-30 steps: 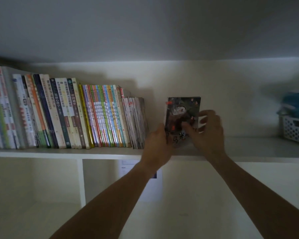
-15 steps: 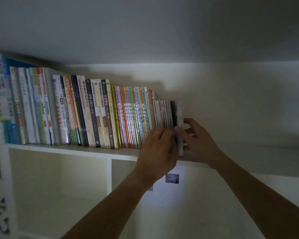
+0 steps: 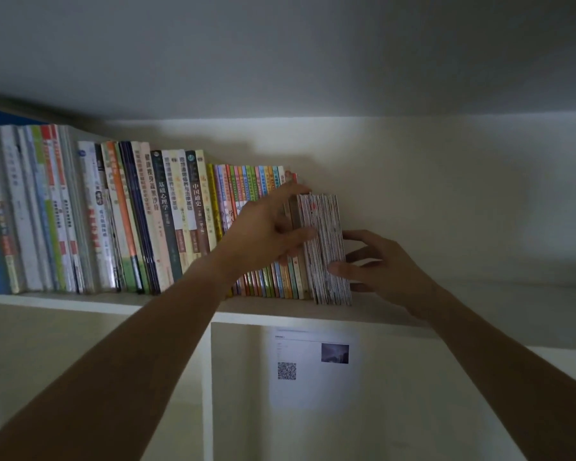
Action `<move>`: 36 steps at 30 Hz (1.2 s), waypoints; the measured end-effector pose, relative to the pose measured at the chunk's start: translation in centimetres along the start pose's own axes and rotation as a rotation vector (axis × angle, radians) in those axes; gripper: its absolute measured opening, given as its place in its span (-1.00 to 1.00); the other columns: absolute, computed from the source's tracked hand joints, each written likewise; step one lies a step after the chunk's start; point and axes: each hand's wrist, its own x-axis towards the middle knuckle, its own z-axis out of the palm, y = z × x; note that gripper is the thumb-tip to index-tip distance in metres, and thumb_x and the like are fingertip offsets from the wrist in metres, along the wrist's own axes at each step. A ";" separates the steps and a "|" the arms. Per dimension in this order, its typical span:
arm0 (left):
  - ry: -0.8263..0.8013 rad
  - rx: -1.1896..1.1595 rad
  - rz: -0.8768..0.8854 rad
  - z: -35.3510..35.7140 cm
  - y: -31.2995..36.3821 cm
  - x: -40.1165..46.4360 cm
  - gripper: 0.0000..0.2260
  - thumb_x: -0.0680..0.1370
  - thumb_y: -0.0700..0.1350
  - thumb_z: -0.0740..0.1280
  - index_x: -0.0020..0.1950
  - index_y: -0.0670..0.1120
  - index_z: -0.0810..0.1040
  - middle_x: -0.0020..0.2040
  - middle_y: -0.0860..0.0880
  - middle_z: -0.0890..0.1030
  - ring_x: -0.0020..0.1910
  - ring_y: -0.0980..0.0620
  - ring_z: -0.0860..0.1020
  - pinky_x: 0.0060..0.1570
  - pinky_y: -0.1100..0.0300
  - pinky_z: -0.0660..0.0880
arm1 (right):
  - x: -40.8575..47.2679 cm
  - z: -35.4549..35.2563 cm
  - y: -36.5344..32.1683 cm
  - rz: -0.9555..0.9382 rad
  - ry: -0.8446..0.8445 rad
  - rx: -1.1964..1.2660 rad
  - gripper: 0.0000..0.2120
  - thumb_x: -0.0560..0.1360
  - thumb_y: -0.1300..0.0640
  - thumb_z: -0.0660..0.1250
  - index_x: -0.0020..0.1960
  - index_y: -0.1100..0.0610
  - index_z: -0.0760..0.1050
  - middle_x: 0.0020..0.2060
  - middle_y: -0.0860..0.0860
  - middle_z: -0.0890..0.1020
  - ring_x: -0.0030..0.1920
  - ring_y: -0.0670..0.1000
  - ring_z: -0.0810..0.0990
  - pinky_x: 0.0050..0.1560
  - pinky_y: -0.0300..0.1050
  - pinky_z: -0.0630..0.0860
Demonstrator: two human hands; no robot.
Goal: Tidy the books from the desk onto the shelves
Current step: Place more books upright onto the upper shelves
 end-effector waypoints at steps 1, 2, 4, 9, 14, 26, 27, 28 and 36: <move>-0.004 -0.009 -0.003 -0.2 0.0 0.1 -0.45 0.54 -0.07 0.51 0.48 0.08 0.40 -0.31 0.00 0.72 -0.43 0.04 0.67 -0.29 0.11 0.68 | 0.0 -0.1 0.0 0.003 -0.007 0.008 -0.46 0.32 0.11 0.63 0.27 -0.07 0.58 -0.06 0.12 0.68 -0.08 0.00 0.74 -0.09 -0.02 0.69; -0.007 -0.024 -0.008 -0.3 0.0 0.3 -0.46 0.53 -0.08 0.52 0.46 0.08 0.41 -0.31 -0.01 0.72 -0.43 0.02 0.67 -0.30 0.08 0.68 | 0.0 -0.1 -0.1 0.007 -0.018 0.014 -0.47 0.33 0.12 0.62 0.26 -0.07 0.58 -0.05 0.12 0.68 -0.08 -0.01 0.73 -0.10 -0.04 0.69; -0.012 -0.051 -0.022 -0.3 0.0 0.3 -0.46 0.52 -0.08 0.53 0.46 0.09 0.42 -0.30 -0.03 0.72 -0.43 0.00 0.68 -0.31 0.04 0.69 | 0.0 0.0 -0.3 0.016 -0.032 -0.004 -0.45 0.31 0.06 0.63 0.26 -0.11 0.57 -0.03 0.12 0.68 -0.08 -0.03 0.73 -0.11 -0.06 0.69; -0.027 -0.041 -0.023 -0.2 0.0 0.3 -0.44 0.53 -0.04 0.52 0.47 0.13 0.39 -0.31 0.02 0.72 -0.48 -0.03 0.66 -0.38 0.02 0.67 | 0.6 0.5 -1.0 0.018 0.006 -0.334 -0.10 0.15 -0.38 0.59 0.39 -0.27 0.30 0.08 -0.03 0.63 -0.04 -0.03 0.70 -0.02 0.04 0.69; -0.099 0.096 0.091 -1.0 -0.4 1.6 -0.50 0.57 -0.04 0.48 0.46 0.08 0.38 -0.30 0.38 0.62 -0.52 0.06 0.63 -0.49 0.11 0.62 | 1.7 1.4 -2.6 -0.383 0.216 -0.476 0.08 0.19 -0.46 0.48 0.54 -0.38 -0.04 0.42 -0.05 0.25 0.34 0.02 0.43 0.18 0.18 0.58; 0.071 0.020 0.048 0.7 -1.1 -0.2 -0.49 0.61 0.00 0.42 0.52 0.15 0.32 -0.32 0.00 0.65 -0.53 0.08 0.62 -0.46 0.08 0.64 | 3.5 3.2 -3.7 -0.477 0.160 -0.602 -0.37 0.34 -0.31 0.35 0.35 -0.20 0.29 0.18 -0.20 0.52 0.14 -0.06 0.56 0.13 0.13 0.58; 0.081 0.036 0.063 1.0 -1.3 -0.3 -0.51 0.62 -0.01 0.41 0.51 0.13 0.32 -0.32 0.02 0.63 -0.53 0.08 0.61 -0.47 0.07 0.64 | 3.3 3.4 -3.3 -0.476 0.170 -0.568 -0.40 0.38 -0.30 0.33 0.36 -0.23 0.27 0.20 -0.21 0.51 0.14 -0.05 0.57 0.13 0.14 0.57; 0.083 0.042 0.078 1.1 -1.3 -0.2 -0.52 0.63 -0.02 0.40 0.50 0.13 0.31 -0.32 0.05 0.61 -0.53 0.09 0.61 -0.47 0.06 0.64 | 3.1 3.7 -2.9 -0.467 0.189 -0.539 -0.43 0.41 -0.30 0.29 0.37 -0.25 0.25 0.21 -0.23 0.50 0.14 -0.05 0.57 0.14 0.16 0.57; 0.430 0.370 0.225 -1.0 -1.9 -0.9 -0.67 0.68 -0.02 0.24 0.45 -0.01 0.45 -0.17 0.15 0.51 -0.28 0.27 0.48 -0.23 0.30 0.51 | 3.2 5.3 -2.5 -0.417 0.346 -0.453 -0.13 0.38 -0.42 0.34 0.52 -0.06 0.12 0.40 -0.08 0.36 0.26 -0.13 0.41 0.28 0.02 0.46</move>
